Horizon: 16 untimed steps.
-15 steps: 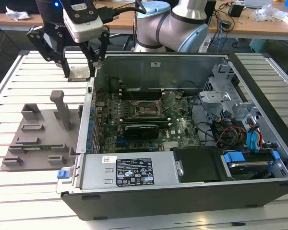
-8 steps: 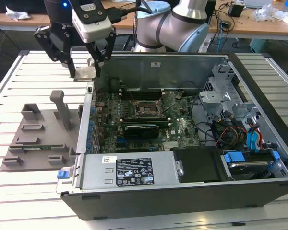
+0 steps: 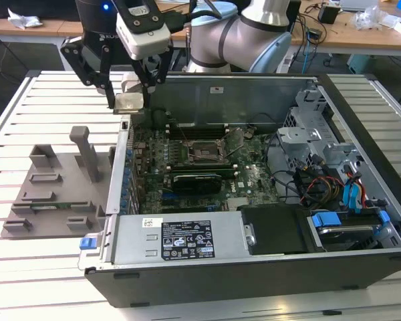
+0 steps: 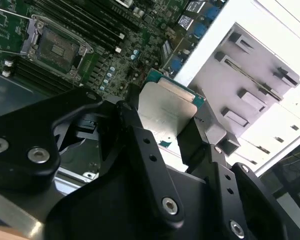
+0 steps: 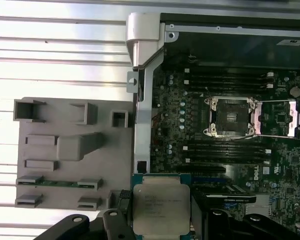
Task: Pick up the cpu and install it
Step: 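Pick up the cpu and move it towards the insertion slot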
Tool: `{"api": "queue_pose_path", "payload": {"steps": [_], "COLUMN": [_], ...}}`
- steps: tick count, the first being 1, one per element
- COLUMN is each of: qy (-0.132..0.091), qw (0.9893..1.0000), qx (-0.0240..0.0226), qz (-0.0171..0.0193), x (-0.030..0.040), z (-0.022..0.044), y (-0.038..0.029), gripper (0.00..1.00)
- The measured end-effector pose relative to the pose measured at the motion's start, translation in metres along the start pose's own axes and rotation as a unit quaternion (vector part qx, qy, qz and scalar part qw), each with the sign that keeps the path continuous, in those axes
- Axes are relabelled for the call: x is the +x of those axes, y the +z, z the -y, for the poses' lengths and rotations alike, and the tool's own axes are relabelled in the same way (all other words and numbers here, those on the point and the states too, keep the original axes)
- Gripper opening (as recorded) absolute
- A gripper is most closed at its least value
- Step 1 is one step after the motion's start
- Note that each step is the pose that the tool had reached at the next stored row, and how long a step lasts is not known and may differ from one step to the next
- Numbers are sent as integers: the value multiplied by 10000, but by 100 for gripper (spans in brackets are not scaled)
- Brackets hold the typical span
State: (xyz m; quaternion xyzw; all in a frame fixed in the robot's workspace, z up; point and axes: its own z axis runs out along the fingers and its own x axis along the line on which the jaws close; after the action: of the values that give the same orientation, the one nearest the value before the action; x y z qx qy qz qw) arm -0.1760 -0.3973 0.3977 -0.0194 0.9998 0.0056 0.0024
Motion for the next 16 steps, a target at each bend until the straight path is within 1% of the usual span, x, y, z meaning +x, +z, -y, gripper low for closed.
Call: {"api": "queue_pose_path", "payload": {"steps": [5,8,13,14,16], "qy": [0,0,0,0,0], "qw": [10000,10000,10000,10000,10000], "qx": [0,0,0,0,0], "qz": [-1,0,0,-1,0], "x": [-79,-155,-246,-276,-304], "z": [3,6,9,11,12], "y": [0,1,2,2,2], "gripper": [55,55,55,55,55]}}
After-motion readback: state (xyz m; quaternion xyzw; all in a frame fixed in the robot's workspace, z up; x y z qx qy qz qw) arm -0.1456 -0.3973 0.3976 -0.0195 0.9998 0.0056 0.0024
